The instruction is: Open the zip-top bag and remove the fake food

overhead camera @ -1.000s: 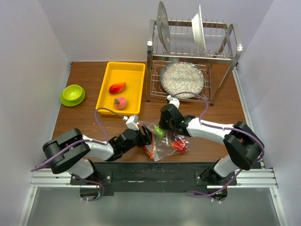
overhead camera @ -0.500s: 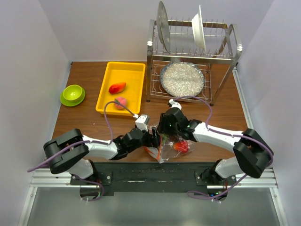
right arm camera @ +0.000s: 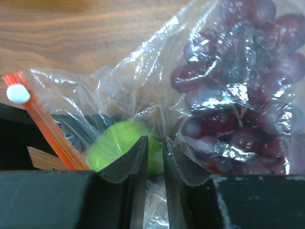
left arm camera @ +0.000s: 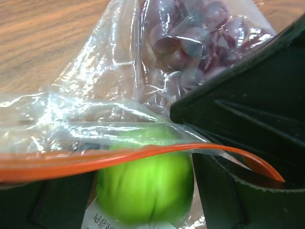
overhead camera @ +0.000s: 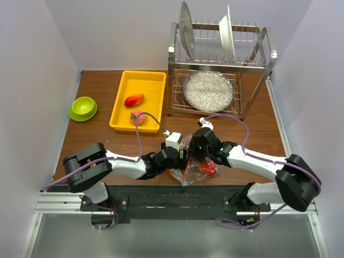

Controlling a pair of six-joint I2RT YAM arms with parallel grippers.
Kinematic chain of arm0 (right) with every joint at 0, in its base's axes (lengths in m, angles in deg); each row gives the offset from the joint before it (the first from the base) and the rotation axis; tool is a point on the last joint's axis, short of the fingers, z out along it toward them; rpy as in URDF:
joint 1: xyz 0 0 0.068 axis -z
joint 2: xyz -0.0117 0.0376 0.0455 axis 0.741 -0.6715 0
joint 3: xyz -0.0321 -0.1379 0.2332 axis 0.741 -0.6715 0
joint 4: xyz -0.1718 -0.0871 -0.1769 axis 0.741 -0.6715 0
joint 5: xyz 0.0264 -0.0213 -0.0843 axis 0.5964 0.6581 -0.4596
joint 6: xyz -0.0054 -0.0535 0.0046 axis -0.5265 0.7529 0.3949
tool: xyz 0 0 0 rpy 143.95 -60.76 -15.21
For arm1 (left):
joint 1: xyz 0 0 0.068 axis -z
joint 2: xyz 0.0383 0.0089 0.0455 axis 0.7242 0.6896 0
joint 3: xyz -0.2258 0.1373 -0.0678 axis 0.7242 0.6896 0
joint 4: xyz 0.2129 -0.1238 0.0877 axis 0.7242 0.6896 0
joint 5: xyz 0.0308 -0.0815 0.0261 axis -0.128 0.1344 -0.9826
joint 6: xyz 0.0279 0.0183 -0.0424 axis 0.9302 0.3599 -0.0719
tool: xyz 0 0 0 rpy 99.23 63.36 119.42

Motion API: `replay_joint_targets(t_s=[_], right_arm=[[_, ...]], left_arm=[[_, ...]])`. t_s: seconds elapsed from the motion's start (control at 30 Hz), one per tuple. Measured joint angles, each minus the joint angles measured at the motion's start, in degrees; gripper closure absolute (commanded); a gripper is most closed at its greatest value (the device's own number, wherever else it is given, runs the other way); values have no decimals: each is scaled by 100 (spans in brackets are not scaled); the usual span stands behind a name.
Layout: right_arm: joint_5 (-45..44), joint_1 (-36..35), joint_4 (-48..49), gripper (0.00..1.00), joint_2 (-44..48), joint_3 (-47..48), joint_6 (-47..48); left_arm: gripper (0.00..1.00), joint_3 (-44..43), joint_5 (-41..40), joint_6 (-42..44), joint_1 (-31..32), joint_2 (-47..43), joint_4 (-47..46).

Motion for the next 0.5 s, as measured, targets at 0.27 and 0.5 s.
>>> replay_joint_targets(t_s=[0.27, 0.5], right_arm=[[4, -55, 70, 83, -260, -66, -50], [-170, -55, -42, 83, -129, -90, -50]], left_arm=[[49, -155, -289, -15, 63, 42, 367], [63, 28, -323, -26, 63, -570, 625]])
